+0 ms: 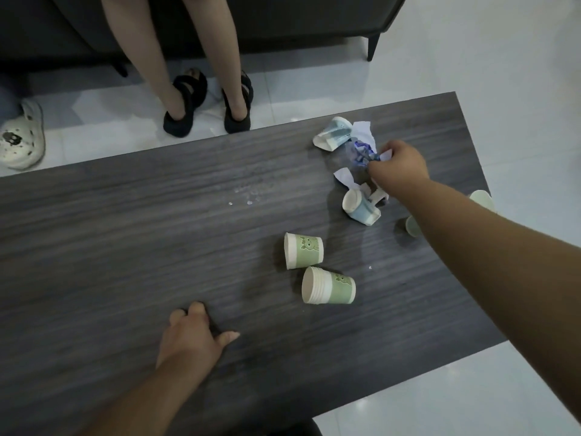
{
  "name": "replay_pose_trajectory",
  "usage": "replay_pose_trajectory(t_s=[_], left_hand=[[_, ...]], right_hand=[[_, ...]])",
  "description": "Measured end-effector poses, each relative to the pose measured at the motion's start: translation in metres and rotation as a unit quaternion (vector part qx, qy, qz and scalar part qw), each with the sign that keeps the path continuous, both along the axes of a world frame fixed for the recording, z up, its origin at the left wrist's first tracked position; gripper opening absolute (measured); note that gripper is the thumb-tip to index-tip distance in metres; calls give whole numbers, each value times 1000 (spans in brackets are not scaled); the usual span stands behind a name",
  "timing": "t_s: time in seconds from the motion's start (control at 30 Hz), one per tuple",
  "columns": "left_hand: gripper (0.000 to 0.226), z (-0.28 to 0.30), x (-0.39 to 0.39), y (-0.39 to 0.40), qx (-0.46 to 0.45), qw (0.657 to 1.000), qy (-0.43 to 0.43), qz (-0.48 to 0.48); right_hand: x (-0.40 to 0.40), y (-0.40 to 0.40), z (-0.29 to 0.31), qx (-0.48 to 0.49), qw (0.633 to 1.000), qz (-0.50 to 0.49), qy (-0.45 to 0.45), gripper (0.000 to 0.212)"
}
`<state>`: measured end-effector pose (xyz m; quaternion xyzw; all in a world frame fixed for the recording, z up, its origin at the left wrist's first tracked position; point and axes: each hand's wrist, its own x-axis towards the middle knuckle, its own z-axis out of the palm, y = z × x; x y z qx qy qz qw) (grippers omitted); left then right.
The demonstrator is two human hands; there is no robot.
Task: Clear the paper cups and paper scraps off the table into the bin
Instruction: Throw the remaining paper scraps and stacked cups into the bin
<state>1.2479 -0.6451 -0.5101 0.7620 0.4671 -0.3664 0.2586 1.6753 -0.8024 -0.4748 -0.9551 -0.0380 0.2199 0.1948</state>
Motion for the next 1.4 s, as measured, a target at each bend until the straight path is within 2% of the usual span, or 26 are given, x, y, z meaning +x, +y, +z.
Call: replay_pose_trajectory(t_s=[0.23, 0.33, 0.37, 0.4, 0.43, 0.47, 0.53, 0.57, 0.63, 0.77, 0.83, 0.9, 0.97, 1.07, 1.13, 1.23, 1.3, 1.4], left_hand=[[58, 7, 14, 13, -56, 997, 54, -12], [54, 34, 46, 25, -156, 986, 51, -19], [54, 46, 58, 26, -214, 976, 17, 32], [54, 57, 71, 22, -278, 952, -28, 129], [61, 69, 82, 16, -354, 905, -69, 226], [74, 81, 94, 8, -437, 843, -99, 296], [97, 100, 113, -10, -568, 728, -142, 355], [102, 108, 121, -19, -597, 690, -166, 374], [101, 121, 134, -33, -598, 646, -202, 430], [92, 125, 136, -42, -522, 620, -238, 535], [88, 124, 136, -38, -502, 622, -246, 549], [86, 125, 138, -36, -492, 649, -238, 529], [82, 126, 139, -37, -479, 682, -239, 498], [51, 119, 138, -39, -423, 718, -267, 484], [31, 109, 137, -35, -384, 726, -295, 487], [26, 90, 137, -16, -323, 729, -316, 514], [29, 73, 132, 2, -260, 774, -308, 488], [27, 43, 110, 29, -146, 862, -304, 379]], right_hand=[[-55, -14, 45, 98, 991, -74, -55, 18], [-104, -14, 67, 176, 980, -72, -56, 8], [-123, -11, 75, 214, 973, -80, -46, 8], [-142, -7, 82, 261, 960, -96, -29, 8], [-160, -3, 88, 311, 943, -118, -9, 11], [-177, 1, 92, 358, 923, -141, 9, 13], [-206, 8, 95, 427, 884, -188, 40, 14], [-218, 11, 96, 439, 873, -205, 51, 12], [-237, 15, 95, 429, 875, -216, 60, 10], [-253, 15, 88, 354, 923, -144, 26, 3], [-256, 13, 83, 279, 958, -69, -2, 9], [-262, 15, 80, 235, 972, 12, -23, 4], [-269, 17, 78, 223, 972, 73, -22, 8], [-268, 19, 76, 211, 973, 90, 10, 14], [-261, 18, 77, 220, 969, 101, 48, 21], [-248, 16, 83, 272, 945, 161, 79, 40], [-222, 20, 80, 291, 945, 138, 47, 48], [-138, 39, 61, 241, 970, 6, -38, 47]])
